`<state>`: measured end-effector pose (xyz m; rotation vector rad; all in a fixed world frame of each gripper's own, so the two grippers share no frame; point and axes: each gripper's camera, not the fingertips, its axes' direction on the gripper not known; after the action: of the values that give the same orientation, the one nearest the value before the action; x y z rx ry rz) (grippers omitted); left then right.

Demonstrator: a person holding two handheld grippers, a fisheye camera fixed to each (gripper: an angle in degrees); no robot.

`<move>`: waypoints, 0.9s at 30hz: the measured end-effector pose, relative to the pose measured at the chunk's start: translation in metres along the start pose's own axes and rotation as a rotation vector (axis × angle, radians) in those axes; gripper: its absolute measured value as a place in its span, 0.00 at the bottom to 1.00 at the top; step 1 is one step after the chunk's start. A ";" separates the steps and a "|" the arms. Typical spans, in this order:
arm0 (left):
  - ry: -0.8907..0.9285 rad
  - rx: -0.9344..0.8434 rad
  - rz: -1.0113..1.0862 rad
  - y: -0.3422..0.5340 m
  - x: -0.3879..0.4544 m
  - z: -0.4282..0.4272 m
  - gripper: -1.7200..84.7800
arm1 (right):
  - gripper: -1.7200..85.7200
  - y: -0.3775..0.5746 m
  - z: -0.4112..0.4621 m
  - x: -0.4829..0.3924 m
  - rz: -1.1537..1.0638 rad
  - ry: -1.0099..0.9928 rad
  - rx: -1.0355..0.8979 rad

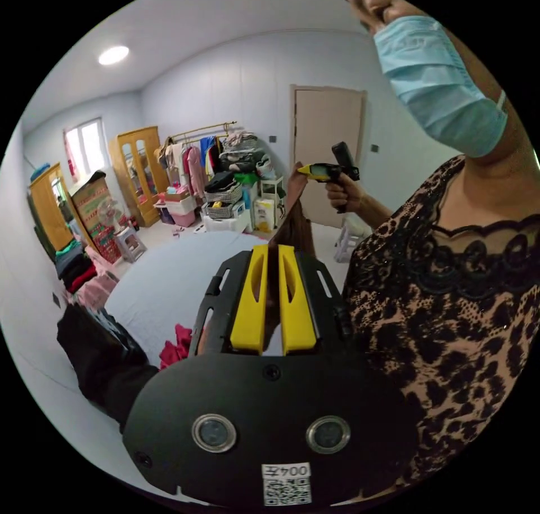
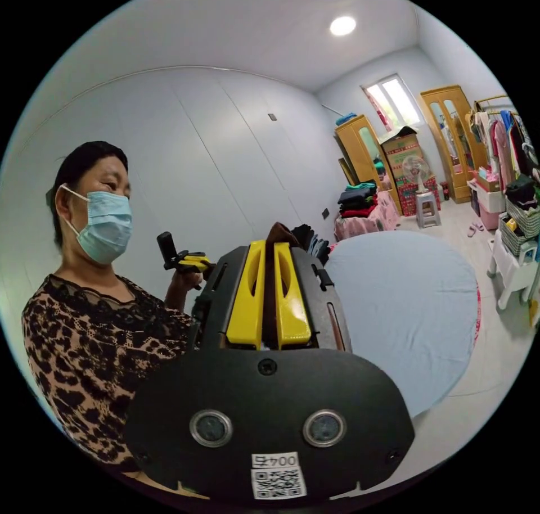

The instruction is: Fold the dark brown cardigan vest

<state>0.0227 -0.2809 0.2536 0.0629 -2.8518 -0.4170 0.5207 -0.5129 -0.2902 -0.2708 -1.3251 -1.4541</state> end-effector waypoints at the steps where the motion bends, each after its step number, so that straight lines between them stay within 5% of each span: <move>1: 0.001 -0.009 0.011 -0.010 -0.002 -0.003 0.05 | 0.06 -0.003 -0.002 -0.001 0.007 0.027 -0.006; 9: -0.045 -0.154 -0.149 -0.041 -0.125 0.098 0.06 | 0.06 -0.039 0.037 0.091 0.141 0.127 -0.089; 13: -0.236 -0.250 -0.313 -0.038 -0.274 0.210 0.11 | 0.10 -0.087 0.104 0.198 0.169 0.219 -0.228; 17: -0.239 -0.461 -0.634 0.015 -0.406 0.285 0.16 | 0.13 -0.117 0.149 0.285 0.209 0.369 -0.352; 22: -0.281 -0.438 -0.737 0.088 -0.382 0.280 0.15 | 0.13 -0.090 0.162 0.321 0.137 0.319 -0.541; 27: -0.118 -0.455 -0.986 0.225 -0.298 0.297 0.14 | 0.12 -0.010 0.157 0.371 0.227 0.325 -0.813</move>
<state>0.2326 0.0405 -0.0308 1.3970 -2.5387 -1.2511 0.2993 -0.5893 0.0379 -0.6544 -0.3788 -1.6899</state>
